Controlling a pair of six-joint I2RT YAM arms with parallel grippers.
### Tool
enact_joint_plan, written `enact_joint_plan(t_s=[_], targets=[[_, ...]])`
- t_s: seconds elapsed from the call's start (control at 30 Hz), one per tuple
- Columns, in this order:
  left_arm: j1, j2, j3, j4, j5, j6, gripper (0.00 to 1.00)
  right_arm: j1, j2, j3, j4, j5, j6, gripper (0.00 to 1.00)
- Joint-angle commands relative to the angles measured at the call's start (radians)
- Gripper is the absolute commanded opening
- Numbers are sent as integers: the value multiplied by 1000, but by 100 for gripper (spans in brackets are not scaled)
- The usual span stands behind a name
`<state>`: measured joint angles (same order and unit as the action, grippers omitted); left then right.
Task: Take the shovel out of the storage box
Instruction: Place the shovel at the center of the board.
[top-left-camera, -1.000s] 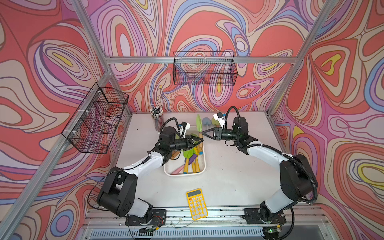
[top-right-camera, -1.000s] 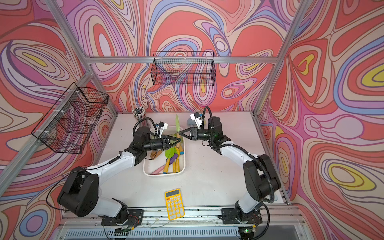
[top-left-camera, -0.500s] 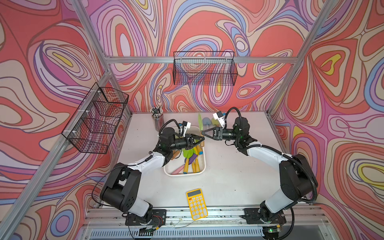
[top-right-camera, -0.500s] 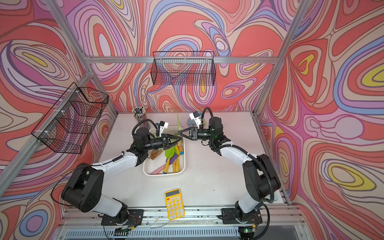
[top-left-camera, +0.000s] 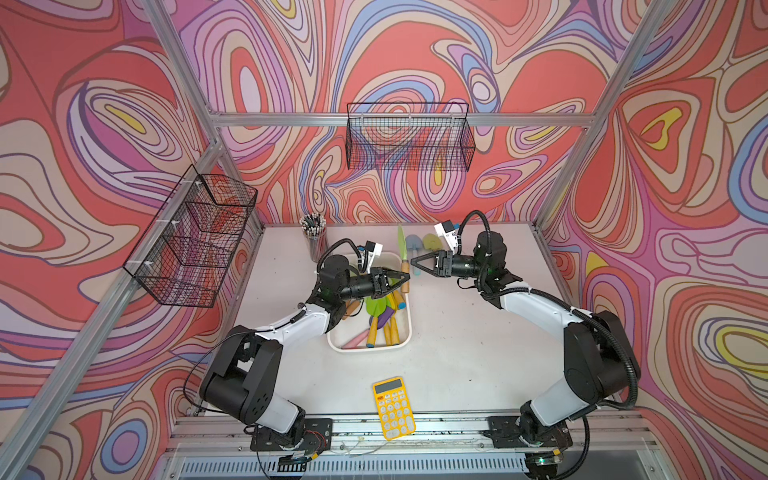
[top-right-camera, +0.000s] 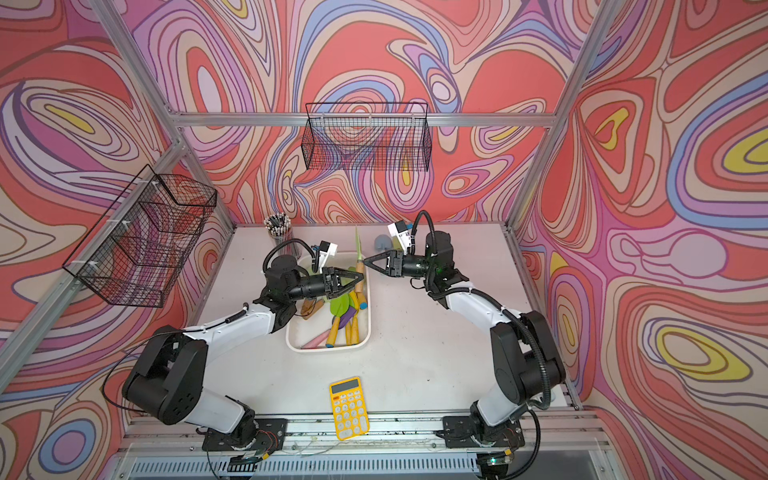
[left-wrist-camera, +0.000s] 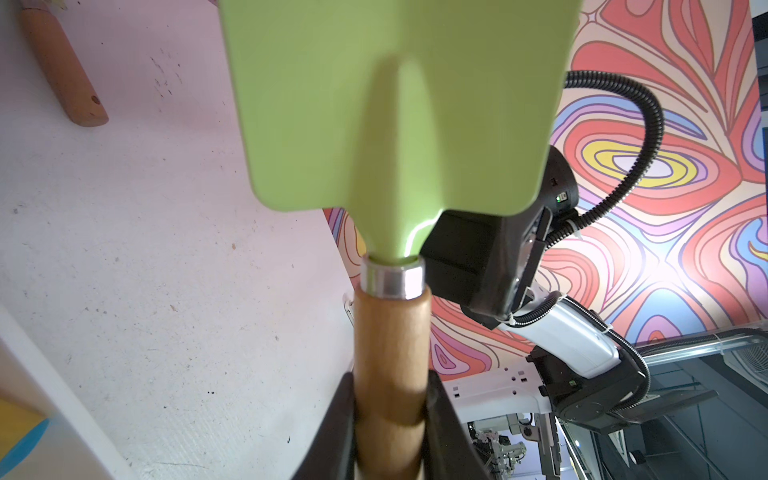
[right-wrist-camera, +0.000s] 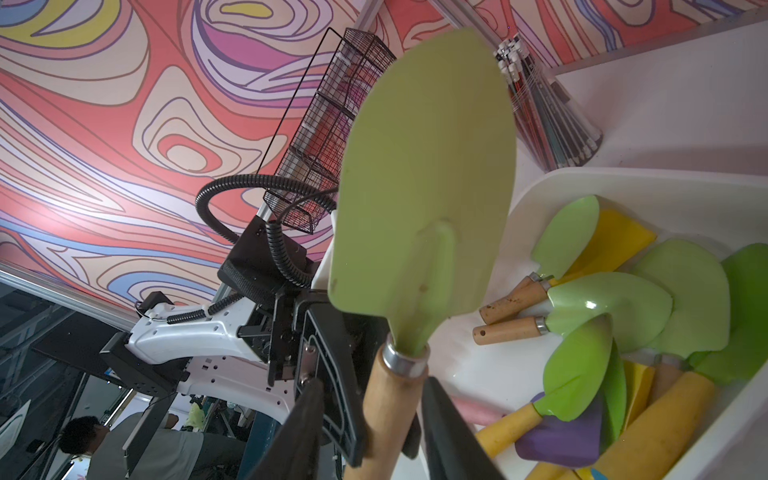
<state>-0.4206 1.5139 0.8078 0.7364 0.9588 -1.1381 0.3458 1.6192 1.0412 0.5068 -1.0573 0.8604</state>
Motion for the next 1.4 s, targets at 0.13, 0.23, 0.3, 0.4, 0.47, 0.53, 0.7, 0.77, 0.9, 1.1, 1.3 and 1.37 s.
enact_joint_plan(t_s=[0.13, 0.23, 0.3, 0.4, 0.47, 0.53, 0.7, 0.77, 0.9, 1.1, 1.3, 1.37], targets=[[-26, 35, 14, 164, 52, -51, 0, 27, 72, 32, 166, -43, 109, 42], [-26, 50, 13, 211, 55, -80, 0, 28, 101, 21, 266, -58, 176, 42], [-26, 56, 11, 224, 55, -88, 0, 28, 115, 9, 355, -71, 239, 37], [-26, 55, 10, 222, 56, -85, 0, 28, 132, -8, 478, -84, 325, 29], [-26, 57, 9, 222, 56, -83, 0, 28, 138, -16, 525, -87, 359, 26], [-25, 57, 12, 218, 56, -80, 2, 27, 143, -21, 558, -89, 380, 22], [-13, 47, 15, 179, 56, -61, 31, 21, 147, -26, 587, -89, 408, 10], [4, 28, 11, 129, 51, -32, 47, 11, 146, -22, 569, -88, 401, 9], [57, -60, 30, -192, 4, 156, 55, -23, 116, 4, 364, -78, 286, 8], [55, -160, 165, -914, -311, 587, 54, -36, 74, 226, -477, 120, -259, 8], [10, -141, 184, -1169, -569, 682, 53, -36, 220, 519, -984, 544, -522, 7], [-6, -145, 166, -1178, -601, 683, 52, -36, 273, 583, -1061, 659, -553, 7]])
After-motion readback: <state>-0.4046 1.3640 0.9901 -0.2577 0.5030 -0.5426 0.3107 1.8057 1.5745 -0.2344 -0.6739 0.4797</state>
